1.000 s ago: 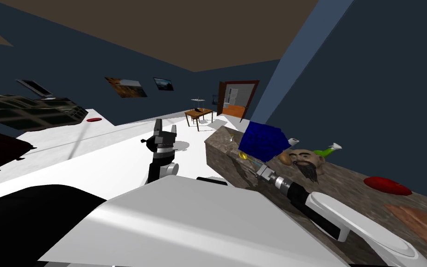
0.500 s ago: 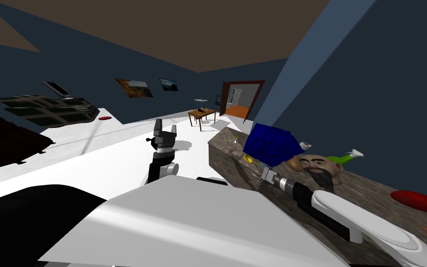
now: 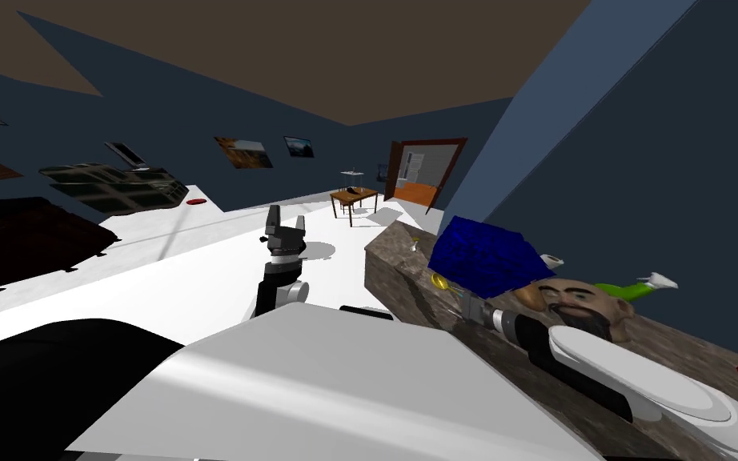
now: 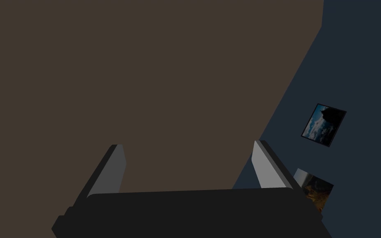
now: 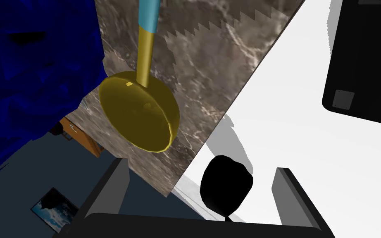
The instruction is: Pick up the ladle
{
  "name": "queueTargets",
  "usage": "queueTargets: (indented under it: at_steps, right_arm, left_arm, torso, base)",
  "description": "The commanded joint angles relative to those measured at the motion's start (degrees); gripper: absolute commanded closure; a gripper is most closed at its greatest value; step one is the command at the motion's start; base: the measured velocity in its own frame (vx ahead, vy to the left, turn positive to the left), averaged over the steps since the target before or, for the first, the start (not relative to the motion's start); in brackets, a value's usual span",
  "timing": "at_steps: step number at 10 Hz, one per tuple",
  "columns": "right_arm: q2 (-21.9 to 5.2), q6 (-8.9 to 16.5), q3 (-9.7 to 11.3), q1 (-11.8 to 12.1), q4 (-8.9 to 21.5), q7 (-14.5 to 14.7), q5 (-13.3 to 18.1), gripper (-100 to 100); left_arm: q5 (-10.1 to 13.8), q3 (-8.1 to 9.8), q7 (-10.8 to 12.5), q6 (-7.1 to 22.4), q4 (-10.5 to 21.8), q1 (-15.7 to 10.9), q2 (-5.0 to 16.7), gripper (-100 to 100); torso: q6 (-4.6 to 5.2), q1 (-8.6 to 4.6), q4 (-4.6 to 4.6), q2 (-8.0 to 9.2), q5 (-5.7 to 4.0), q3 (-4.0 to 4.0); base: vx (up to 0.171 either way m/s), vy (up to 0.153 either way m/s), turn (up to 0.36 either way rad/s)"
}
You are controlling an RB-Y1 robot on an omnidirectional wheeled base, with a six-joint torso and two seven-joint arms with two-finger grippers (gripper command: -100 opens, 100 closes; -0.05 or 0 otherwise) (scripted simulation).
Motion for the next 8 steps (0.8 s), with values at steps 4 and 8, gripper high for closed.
queueTargets:
  at_steps: [4,8]
  right_arm:
    - [-7.41,-0.80,1.71,0.14,3.33,1.79,6.24,-100]
    - [-12.09,-1.21,2.26,0.61,5.20,3.08,9.91,-100]
  left_arm:
    - [0.00,0.00,0.00,0.00,0.00,0.00,0.00,0]
    - [0.00,0.00,0.00,0.00,0.00,0.00,0.00,0]
  torso:
    - [-0.01,0.06,-0.01,-0.05,0.01,-0.03]
    - [0.01,-0.02,0.00,0.02,-0.01,0.01]
  base:
    - [0.045,0.051,0.094]
    - [0.038,0.038,0.062]
